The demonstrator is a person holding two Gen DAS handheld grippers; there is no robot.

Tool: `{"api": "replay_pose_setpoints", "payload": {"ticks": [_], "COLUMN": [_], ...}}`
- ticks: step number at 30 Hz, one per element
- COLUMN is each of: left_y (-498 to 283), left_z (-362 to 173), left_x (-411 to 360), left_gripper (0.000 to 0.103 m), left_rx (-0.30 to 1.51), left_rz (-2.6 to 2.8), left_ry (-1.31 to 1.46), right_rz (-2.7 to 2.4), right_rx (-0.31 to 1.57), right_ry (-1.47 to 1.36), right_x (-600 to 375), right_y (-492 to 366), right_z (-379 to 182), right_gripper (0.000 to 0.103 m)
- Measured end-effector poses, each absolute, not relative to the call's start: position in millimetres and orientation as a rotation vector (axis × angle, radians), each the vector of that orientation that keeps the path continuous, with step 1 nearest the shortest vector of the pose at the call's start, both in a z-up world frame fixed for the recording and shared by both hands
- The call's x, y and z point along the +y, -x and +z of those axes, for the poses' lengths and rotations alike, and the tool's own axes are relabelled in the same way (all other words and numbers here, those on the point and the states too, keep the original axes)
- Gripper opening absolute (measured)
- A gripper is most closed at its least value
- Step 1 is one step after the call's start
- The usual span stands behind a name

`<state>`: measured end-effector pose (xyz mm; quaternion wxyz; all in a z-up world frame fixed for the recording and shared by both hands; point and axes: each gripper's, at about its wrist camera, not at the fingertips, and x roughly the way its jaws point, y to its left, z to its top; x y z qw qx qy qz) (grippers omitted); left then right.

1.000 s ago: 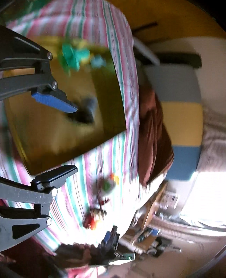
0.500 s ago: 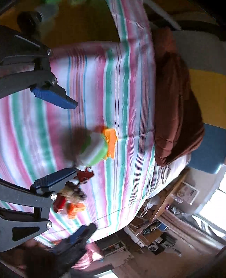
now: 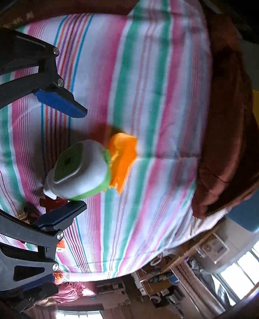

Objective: Organize rigid objects
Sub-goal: 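Grasp the white-green plug-in bottle with the left gripper while the right moves to the toys, then grasp the brown spiky toy with the right gripper while the left lifts the bottle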

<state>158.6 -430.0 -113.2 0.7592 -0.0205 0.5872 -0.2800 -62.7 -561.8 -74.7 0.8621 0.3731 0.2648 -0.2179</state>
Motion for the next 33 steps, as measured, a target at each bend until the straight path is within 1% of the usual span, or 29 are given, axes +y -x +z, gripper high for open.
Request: {"api": "replay_pose_setpoints", "payload": {"ticks": [3,5,6,7,8,12,18,26,27,30,33], "left_y": [-153.8,-154.6,-154.7,-153.6,-152.5,-143.4,-103.7,-45.3,-39.7,-24.2,-16.0], "left_z": [-112.0,-110.6,-110.4,-110.9,-110.9,-109.3,-97.8,-68.5,-64.9,-53.6,-43.5], "left_x": [-436.0,-437.4,-437.8,-438.6,-438.4,-420.9,-385.1,-339.2,-334.7,-321.0,-304.8], "left_gripper": [0.088,0.085,0.077,0.061,0.058,0.058,0.058,0.058,0.058,0.058,0.058], "left_rx": [1.260,1.262,1.262,1.257,1.248,1.228,1.152,1.025,1.012,0.978,0.963], "left_rz": [-0.600,-0.608,-0.622,-0.628,-0.634,-0.687,-0.721,-0.813,-0.823,-0.849,-0.867], "left_ry": [0.008,0.033,0.033,0.008,-0.017,-0.035,-0.135,-0.205,-0.210,-0.212,-0.190], "right_rz": [-0.462,-0.472,-0.478,-0.482,-0.484,-0.488,-0.423,-0.320,-0.330,-0.351,-0.349], "right_rx": [0.560,0.561,0.563,0.565,0.565,0.564,0.550,0.659,0.676,0.719,0.761], "right_ry": [-0.796,-0.787,-0.781,-0.782,-0.784,-0.777,-0.789,-0.795,-0.781,-0.733,-0.696], "right_x": [-563.0,-562.7,-562.6,-563.3,-563.9,-566.4,-566.7,-558.2,-556.1,-552.3,-546.4], "right_y": [63.3,63.7,63.8,63.8,63.9,64.2,62.6,37.1,34.0,27.0,18.6], "right_z": [-76.9,-76.7,-76.9,-77.6,-78.2,-78.9,-79.3,-96.6,-98.7,-103.3,-109.3], "right_gripper": [0.042,0.042,0.042,0.042,0.043,0.042,0.042,0.043,0.046,0.049,0.061]}}
